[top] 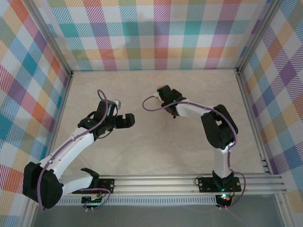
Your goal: Fold the paper box
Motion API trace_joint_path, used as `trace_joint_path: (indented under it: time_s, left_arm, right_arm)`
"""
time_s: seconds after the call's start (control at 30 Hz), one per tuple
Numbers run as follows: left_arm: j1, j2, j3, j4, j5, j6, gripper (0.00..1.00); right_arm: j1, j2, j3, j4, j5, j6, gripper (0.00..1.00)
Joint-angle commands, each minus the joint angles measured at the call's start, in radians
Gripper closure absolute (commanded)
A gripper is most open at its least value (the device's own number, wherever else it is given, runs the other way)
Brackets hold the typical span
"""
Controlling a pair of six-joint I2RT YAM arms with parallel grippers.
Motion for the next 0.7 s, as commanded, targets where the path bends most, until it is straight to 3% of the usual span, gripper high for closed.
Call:
trace_joint_path:
  time_s: [0.0,0.23,0.43,0.57,0.67]
  left_arm:
    - [0.016,-0.027,-0.026,0.034,-0.075,0.003,0.0]
    - [0.018,-0.068,-0.118,0.215,-0.305,0.057,0.0]
    - [0.023,-0.166,-0.334,0.539,-0.365,0.313,0.0]
    - [0.089,-0.195,-0.452,0.698,-0.418,0.349,0.0]
    - [0.174,-0.158,-0.511,0.825,-0.346,0.331,0.0]
  right_arm:
    - [0.007,-0.109,0.016,-0.053,-0.1,0.089,0.21]
    - [-0.032,-0.287,-0.096,-0.052,-0.293,0.233,0.12]
    - [-0.176,-0.511,-0.357,0.164,-0.52,0.432,0.07]
    - [-0.281,-0.645,-0.582,0.402,-0.483,0.516,0.0]
    - [-0.341,-0.675,-0.667,0.442,-0.419,0.488,0.0]
